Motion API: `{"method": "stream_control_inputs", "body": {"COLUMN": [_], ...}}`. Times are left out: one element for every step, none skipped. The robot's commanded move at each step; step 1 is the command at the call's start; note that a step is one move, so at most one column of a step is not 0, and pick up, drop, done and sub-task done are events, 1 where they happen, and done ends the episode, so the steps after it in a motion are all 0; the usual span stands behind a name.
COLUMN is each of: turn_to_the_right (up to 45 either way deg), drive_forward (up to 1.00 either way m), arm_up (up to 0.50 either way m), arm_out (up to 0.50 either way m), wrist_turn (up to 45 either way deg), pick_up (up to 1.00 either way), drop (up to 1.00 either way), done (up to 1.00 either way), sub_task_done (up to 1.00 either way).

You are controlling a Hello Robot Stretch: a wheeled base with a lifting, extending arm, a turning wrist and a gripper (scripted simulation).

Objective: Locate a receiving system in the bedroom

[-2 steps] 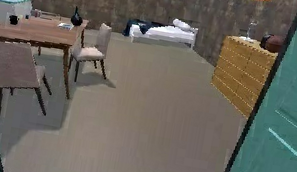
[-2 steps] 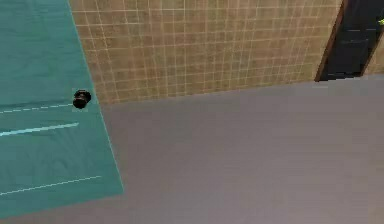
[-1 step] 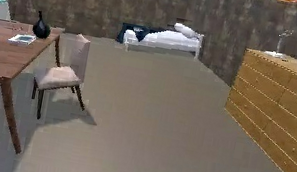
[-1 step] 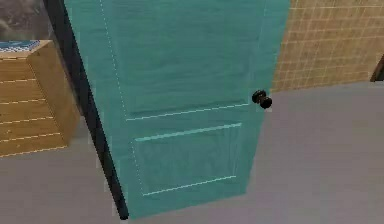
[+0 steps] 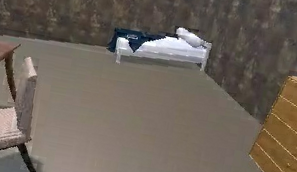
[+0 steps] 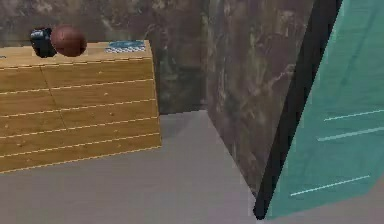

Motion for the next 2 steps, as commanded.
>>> {"method": "stream_control_inputs", "body": {"turn_to_the_right": [0.0, -15.0], "drive_forward": [0.9, 0.0], "arm_up": [0.0, 0.0], "arm_out": [0.0, 0.0], "wrist_turn": [0.0, 0.0], "pick_up": [0.0, 0.0], "drop": [0.0, 0.0], "done": [0.0, 0.0], "sub_task_done": [0.0, 0.0]}}
